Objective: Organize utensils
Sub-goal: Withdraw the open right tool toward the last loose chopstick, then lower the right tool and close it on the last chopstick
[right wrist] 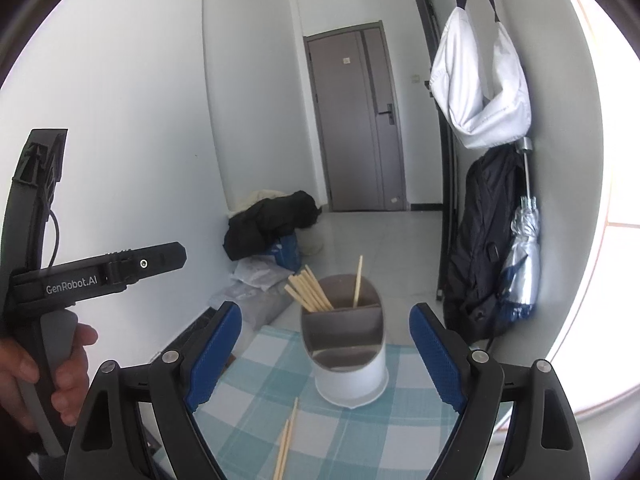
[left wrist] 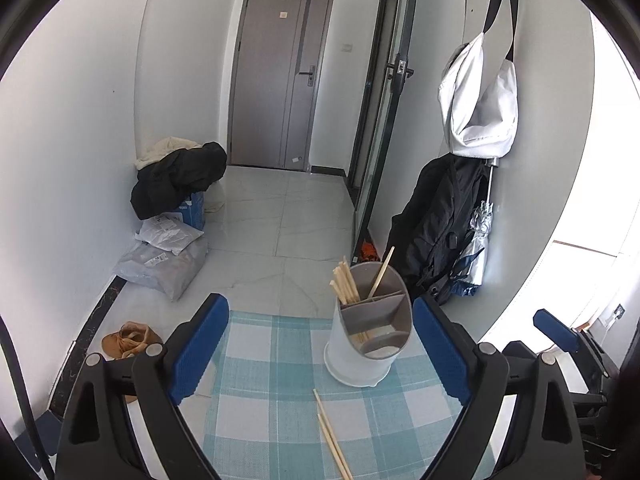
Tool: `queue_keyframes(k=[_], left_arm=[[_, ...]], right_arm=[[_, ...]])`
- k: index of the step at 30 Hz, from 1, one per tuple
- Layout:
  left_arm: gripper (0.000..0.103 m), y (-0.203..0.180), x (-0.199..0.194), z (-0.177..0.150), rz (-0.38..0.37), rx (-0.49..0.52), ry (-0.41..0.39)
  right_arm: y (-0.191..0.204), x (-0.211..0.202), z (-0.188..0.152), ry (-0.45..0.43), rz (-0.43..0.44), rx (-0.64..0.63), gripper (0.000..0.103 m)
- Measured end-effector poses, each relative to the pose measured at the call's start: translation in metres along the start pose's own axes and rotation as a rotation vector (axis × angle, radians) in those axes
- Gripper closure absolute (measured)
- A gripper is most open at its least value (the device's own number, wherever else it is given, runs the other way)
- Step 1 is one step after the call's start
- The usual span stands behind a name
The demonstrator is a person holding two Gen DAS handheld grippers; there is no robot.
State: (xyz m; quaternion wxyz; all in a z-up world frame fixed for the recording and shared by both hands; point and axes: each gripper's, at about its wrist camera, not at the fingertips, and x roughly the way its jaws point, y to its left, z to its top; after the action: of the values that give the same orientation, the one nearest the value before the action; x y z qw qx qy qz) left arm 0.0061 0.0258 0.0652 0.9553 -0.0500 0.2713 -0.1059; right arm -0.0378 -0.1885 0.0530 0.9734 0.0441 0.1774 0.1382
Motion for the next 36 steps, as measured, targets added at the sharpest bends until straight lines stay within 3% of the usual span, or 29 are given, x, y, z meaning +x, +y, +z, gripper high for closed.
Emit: queue_keyframes(k=[14, 24, 29, 36], left_arm=[[0.012, 0.020, 0.021, -0.050, 0.021, -0.036, 0.068], [0.012, 0.044, 0.060, -0.088, 0.045, -0.113, 0.225], [0.012, 0.066, 0.074, -0.097, 0.100, -0.190, 0.298], [0.012, 0.085, 0.081, -0.097, 0.154, -0.216, 0.302]], right_arm=[[-0.001, 0.014, -0.055, 0.116, -0.034, 0.048, 0.015], [0.002, 0.055, -0.101, 0.320, -0.042, 0.042, 0.015], [0.005, 0.078, -0.116, 0.424, -0.036, 0.016, 0.016], [0.018, 0.122, -0.124, 0.522, 0.014, -0.020, 0.023]])
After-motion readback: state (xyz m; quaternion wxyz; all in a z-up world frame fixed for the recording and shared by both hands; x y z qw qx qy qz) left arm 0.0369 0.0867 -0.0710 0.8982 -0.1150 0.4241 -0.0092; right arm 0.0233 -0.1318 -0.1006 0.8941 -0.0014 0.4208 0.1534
